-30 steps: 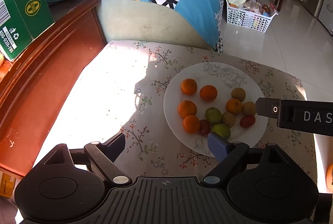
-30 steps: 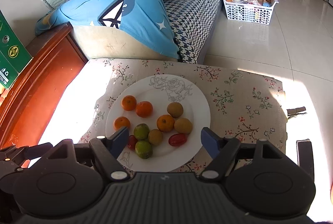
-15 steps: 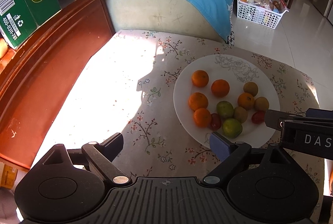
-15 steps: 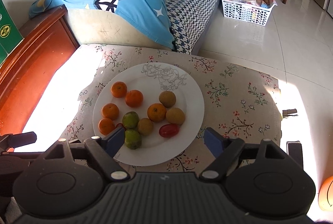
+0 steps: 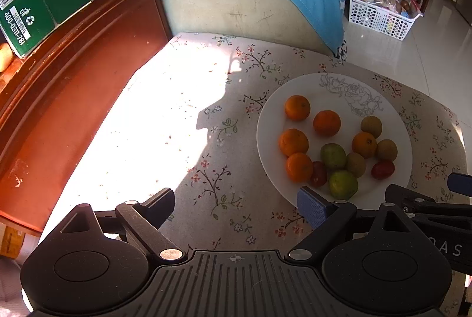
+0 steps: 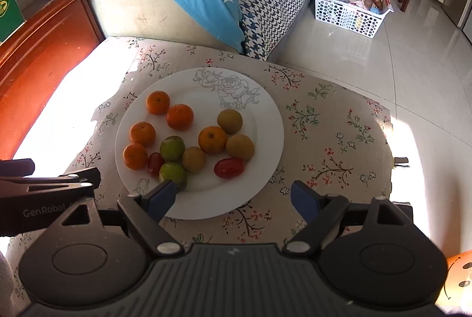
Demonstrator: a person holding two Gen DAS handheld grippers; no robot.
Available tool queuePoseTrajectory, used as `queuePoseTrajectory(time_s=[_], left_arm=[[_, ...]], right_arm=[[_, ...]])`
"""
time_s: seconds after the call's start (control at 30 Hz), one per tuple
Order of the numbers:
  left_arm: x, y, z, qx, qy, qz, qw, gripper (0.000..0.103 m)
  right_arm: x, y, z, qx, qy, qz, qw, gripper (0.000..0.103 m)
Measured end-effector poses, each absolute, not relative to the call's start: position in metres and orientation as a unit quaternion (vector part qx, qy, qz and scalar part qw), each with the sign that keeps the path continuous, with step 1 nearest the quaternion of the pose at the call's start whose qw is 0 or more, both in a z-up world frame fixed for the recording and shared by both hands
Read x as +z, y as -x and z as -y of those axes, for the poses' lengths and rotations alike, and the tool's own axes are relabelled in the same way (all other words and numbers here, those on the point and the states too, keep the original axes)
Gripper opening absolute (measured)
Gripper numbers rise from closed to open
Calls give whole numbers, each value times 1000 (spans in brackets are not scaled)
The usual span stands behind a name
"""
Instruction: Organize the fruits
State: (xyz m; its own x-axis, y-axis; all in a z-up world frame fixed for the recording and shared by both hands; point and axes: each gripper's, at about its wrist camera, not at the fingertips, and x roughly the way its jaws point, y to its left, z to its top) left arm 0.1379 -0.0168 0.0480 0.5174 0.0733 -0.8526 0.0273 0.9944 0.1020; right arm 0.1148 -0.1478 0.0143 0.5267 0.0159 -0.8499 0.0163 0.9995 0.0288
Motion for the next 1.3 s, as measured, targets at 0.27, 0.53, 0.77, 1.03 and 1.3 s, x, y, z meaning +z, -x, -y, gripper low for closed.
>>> queuePoseTrajectory(time_s=[0.27,0.53,0.77,1.03,1.3], left_arm=[[43,-141,22,19,-65,-495,866,92],[39,-144,23,21,-68,-499,864,92],[36,-147,22,26,-71,-501,862,92],[32,-148,22,28,-75,-507,858,92],[32,-145,21,30,-84,-504,859,92]], right_arm=[[12,-116,147,-4,-3,-489,872,85],[12,-116,146,-7,5,-490,872,85],[9,-117,142,-7,13,-494,869,86],[6,-118,141,-7,20,-496,868,86],[4,-116,140,-2,20,-493,870,86]])
